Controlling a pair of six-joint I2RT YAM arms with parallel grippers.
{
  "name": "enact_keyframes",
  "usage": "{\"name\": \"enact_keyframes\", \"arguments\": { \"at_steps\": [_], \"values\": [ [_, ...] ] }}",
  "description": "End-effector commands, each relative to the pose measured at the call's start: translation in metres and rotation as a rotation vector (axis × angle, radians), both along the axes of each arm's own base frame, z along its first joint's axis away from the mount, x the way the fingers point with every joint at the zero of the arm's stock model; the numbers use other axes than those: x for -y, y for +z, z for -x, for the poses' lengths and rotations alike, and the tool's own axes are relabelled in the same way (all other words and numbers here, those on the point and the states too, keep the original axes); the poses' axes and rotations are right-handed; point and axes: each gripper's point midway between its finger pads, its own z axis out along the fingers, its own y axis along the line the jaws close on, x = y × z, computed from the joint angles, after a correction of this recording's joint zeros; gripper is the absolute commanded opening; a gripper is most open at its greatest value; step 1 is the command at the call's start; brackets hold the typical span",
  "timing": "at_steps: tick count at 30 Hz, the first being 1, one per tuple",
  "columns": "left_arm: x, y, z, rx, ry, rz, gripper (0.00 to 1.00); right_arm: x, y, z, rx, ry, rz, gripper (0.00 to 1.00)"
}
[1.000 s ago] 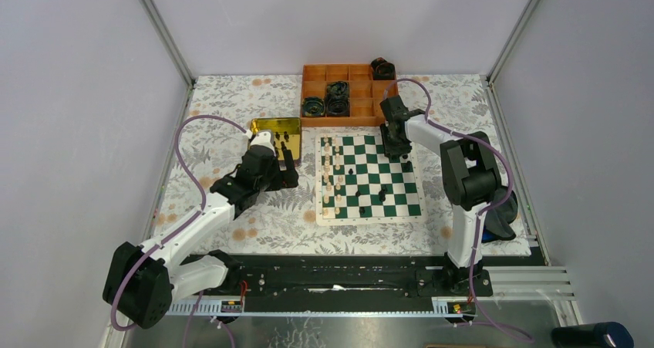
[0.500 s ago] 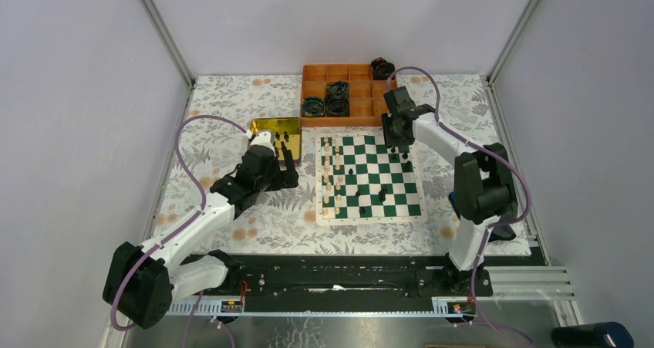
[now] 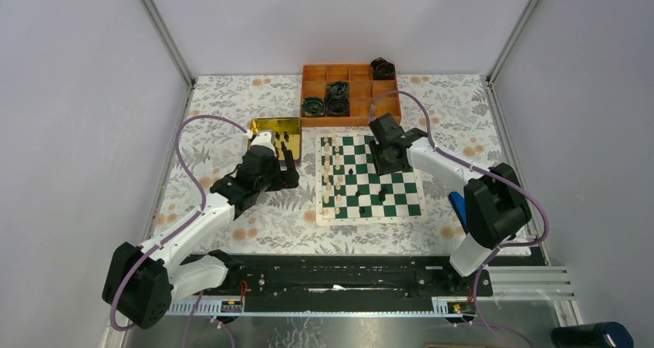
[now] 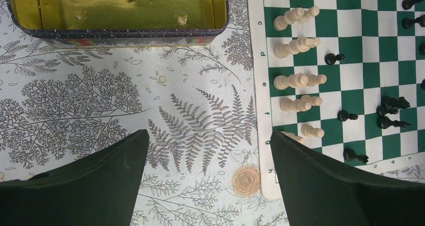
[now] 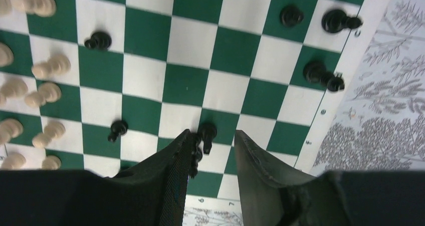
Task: Set up the chess pieces on the board
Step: Pick up the chess piece from the chessboard.
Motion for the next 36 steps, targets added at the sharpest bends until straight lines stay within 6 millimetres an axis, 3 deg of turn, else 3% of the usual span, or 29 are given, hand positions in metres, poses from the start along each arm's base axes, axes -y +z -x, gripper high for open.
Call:
{"name": "enact_keyframes", "arguments": {
  "at_steps": [1, 10, 36],
  "values": [
    [0.007, 0.015, -0.006, 0.061, -0.027, 0.019, 0.99, 0.001, 0.014, 0.015, 0.026, -0.023, -0.027, 0.44],
    [0.009, 0.014, -0.004, 0.059, -0.035, 0.014, 0.99, 0.0, -0.001, 0.03, -0.006, -0.024, -0.037, 0.44],
    [0.009, 0.009, -0.002, 0.051, -0.027, -0.01, 0.99, -0.004, -0.031, 0.03, -0.056, -0.017, -0.025, 0.38]
  ]
}}
